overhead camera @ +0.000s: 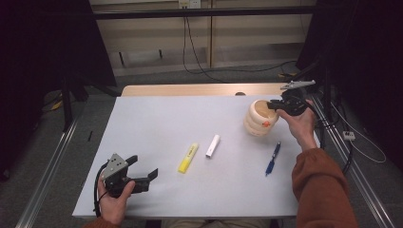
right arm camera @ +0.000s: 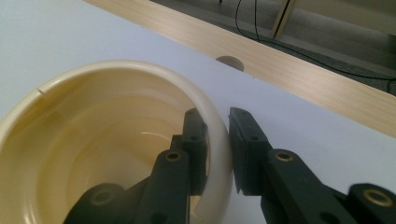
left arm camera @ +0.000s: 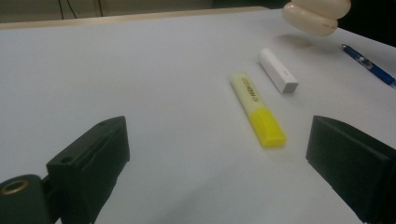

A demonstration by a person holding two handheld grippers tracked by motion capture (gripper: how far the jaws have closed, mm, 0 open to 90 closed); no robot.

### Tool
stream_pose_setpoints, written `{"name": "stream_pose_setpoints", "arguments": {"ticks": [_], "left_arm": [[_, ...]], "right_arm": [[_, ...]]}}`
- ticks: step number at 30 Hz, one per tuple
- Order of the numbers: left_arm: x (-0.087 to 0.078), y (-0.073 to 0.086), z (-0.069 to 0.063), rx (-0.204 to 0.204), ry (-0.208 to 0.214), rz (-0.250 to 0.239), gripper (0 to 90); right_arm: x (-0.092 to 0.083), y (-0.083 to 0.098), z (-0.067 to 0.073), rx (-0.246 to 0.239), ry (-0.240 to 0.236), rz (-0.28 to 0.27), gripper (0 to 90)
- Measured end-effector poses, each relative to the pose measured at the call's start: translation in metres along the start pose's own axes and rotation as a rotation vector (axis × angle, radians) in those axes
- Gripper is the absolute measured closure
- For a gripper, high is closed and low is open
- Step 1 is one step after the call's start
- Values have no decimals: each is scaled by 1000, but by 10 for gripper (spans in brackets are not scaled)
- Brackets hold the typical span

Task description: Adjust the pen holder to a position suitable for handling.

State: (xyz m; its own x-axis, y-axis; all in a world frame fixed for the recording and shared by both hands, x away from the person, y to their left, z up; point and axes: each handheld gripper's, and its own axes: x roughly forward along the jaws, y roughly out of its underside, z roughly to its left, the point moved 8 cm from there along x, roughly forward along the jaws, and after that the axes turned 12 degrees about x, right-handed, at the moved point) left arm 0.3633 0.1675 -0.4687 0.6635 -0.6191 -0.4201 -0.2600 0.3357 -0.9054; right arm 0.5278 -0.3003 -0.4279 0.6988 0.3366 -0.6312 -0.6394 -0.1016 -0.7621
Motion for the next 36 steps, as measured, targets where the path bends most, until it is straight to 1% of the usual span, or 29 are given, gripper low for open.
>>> {"name": "stream_pose_setpoints", "arguments": {"ticks": [4, 5, 6, 9, 12, 14, 16, 19, 21, 23, 27, 30, 31, 32, 36], "left_arm": [[0, 0, 0, -4, 0, 2, 60], [0, 0, 0, -6, 1, 2, 60], [0, 0, 0, -5, 3, 2, 60], [0, 0, 0, -4, 2, 3, 60], [1, 1, 0, -4, 5, 5, 60], [0, 1, 1, -8, 1, 4, 60], [1, 1, 1, -17, -3, 4, 60], [2, 1, 1, -18, 1, 4, 60], [2, 2, 0, -12, 1, 11, 60], [2, 2, 0, -11, 3, 15, 60], [1, 2, 1, -11, 3, 14, 60], [2, 2, 0, -17, 5, 10, 60], [2, 2, 0, -16, 5, 10, 60], [2, 2, 0, -16, 6, 13, 60], [2, 2, 0, -19, 7, 10, 60]], "right_arm": [[-7, 2, 5, -7, -6, -9, 778], [-10, 4, 10, -9, -10, -8, 778], [-10, 4, 10, -9, -10, -8, 778], [-15, 4, 17, -18, -18, -18, 778], [-21, 7, 23, -35, -26, -25, 778], [-24, 10, 25, -44, -20, -28, 778], [-26, 15, 28, -47, -14, -19, 778], [-29, 26, 34, -53, -18, -6, 778], [-30, 28, 36, -51, -19, -4, 778], [-33, 31, 40, -60, -20, 0, 778], [-38, 35, 50, -63, -22, 11, 778], [-42, 37, 57, -64, -28, 9, 778], [-43, 38, 61, -67, -30, 11, 778], [-43, 38, 61, -67, -30, 11, 778], [-42, 43, 73, -83, -43, 18, 778]]}}
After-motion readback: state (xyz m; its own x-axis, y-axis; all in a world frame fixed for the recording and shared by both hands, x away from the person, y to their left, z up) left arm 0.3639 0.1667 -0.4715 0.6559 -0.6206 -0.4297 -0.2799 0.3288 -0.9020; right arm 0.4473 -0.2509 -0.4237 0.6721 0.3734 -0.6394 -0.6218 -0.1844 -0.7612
